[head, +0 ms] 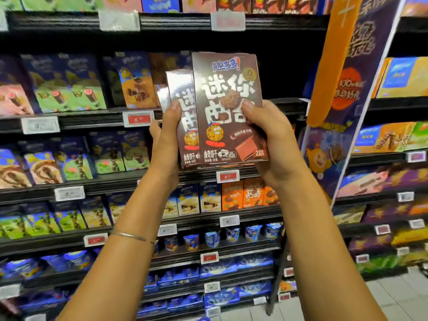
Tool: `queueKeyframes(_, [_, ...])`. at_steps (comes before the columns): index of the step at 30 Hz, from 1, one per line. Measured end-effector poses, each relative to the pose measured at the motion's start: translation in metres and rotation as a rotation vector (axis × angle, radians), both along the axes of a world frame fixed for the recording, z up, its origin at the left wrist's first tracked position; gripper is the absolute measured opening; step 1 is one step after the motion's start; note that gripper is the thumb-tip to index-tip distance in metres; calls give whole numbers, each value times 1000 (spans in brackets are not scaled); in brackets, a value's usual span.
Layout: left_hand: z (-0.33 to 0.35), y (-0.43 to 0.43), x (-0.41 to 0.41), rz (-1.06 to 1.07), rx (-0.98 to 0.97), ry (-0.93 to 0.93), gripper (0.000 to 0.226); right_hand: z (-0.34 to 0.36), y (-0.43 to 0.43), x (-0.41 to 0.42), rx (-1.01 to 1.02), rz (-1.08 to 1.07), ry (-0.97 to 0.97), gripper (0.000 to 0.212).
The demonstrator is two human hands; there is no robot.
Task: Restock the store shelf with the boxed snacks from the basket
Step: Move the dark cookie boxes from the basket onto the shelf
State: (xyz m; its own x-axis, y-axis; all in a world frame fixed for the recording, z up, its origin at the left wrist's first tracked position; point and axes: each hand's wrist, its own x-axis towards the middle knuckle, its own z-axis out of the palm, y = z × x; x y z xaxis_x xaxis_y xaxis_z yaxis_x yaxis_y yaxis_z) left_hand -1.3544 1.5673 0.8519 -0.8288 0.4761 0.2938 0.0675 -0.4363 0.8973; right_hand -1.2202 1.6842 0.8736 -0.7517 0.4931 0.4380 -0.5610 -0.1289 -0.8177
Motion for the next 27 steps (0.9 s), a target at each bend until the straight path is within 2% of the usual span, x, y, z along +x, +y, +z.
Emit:
queueKeyframes(5, [-6, 7, -20, -60, -2, -49, 129, -4, 9, -15, 5, -1, -15, 57])
queueKeyframes(8, [-10, 9, -25, -101, -67, -34, 133, -7, 14, -24, 39, -37, -34, 54])
queueKeyframes(11, [-15, 17, -32, -87, -89, -5, 104, -9, 21, -35, 30, -43, -57, 54])
queueKeyframes(13, [-15, 24, -37, -46, -58, -24, 96, -10, 27, -42, 7, -7, -66, 55])
queueKeyframes(16, [-10, 34, -46, -11, 23, -43, 97, -8, 45, -52, 13, 82, -87, 53])
queueKeyframes(19, [1, 46, -53, 21, 57, -20, 93, 2, 76, -59, 21, 170, -42, 41])
queueKeyframes(22, [8, 59, -57, 83, 58, 15, 93, 10, 122, -59, -4, 66, 18, 32])
queueKeyframes(24, [10, 67, -60, 109, 80, 23, 91, 13, 156, -61, -16, -81, 7, 31])
queueKeyframes(27, [11, 80, -62, 112, 125, 48, 77, 16, 199, -76, 81, -333, -55, 34])
